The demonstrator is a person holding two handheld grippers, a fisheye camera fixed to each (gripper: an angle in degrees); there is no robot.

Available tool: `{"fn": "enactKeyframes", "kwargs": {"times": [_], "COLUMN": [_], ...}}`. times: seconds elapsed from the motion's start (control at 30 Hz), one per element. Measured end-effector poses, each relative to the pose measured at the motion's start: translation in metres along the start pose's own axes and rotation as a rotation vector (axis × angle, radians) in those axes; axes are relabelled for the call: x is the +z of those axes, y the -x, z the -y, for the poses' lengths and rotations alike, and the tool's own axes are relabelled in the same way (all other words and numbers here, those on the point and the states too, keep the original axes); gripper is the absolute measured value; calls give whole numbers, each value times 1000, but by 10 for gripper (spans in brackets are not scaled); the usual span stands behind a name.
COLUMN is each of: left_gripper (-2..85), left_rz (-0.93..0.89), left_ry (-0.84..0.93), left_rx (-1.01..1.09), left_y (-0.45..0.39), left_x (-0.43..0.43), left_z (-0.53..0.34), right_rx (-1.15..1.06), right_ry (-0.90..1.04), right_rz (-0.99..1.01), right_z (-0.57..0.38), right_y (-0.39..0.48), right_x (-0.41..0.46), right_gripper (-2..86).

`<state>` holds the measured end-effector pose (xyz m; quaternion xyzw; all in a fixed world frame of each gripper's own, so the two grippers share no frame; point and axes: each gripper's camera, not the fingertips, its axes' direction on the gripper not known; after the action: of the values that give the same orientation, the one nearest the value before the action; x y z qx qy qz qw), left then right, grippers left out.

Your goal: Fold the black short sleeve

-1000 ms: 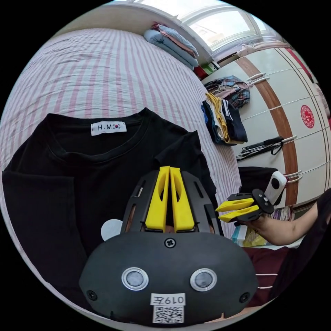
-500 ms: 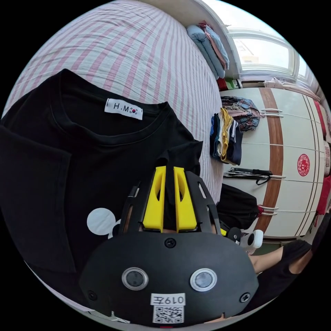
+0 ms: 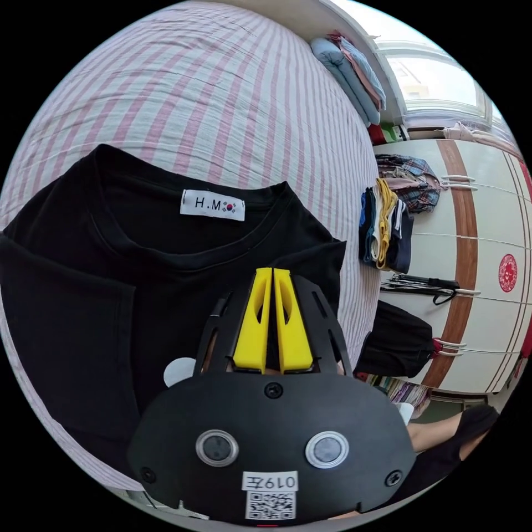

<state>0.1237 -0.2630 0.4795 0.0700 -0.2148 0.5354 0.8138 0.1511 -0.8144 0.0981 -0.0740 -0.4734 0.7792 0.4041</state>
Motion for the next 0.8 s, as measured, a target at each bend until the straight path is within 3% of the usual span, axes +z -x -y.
{"fn": "enactKeyframes", "kwargs": {"times": [0.2,0.4,0.67,0.8], "left_gripper": [13,13,13,15], "left_rz": [7,-221,-377,-302], "left_ry": [8,139,-19,-94], "left_rx": [28,46,-29,236], "left_y": [1,17,44,-2], "left_x": [-4,-13,-31,-36], "left_z": [-1,-6,-29,-48], "right_rx": [-13,23,10,-89], "right_ry": [-8,-108,-146,-156], "right_rz": [87,227,277,169], "right_z": [1,-13,20,53], "right_y": [-17,-82,-220,-255], "right_x": [-10,-53,-87,-84], "right_gripper": [11,-8,-3,21]}}
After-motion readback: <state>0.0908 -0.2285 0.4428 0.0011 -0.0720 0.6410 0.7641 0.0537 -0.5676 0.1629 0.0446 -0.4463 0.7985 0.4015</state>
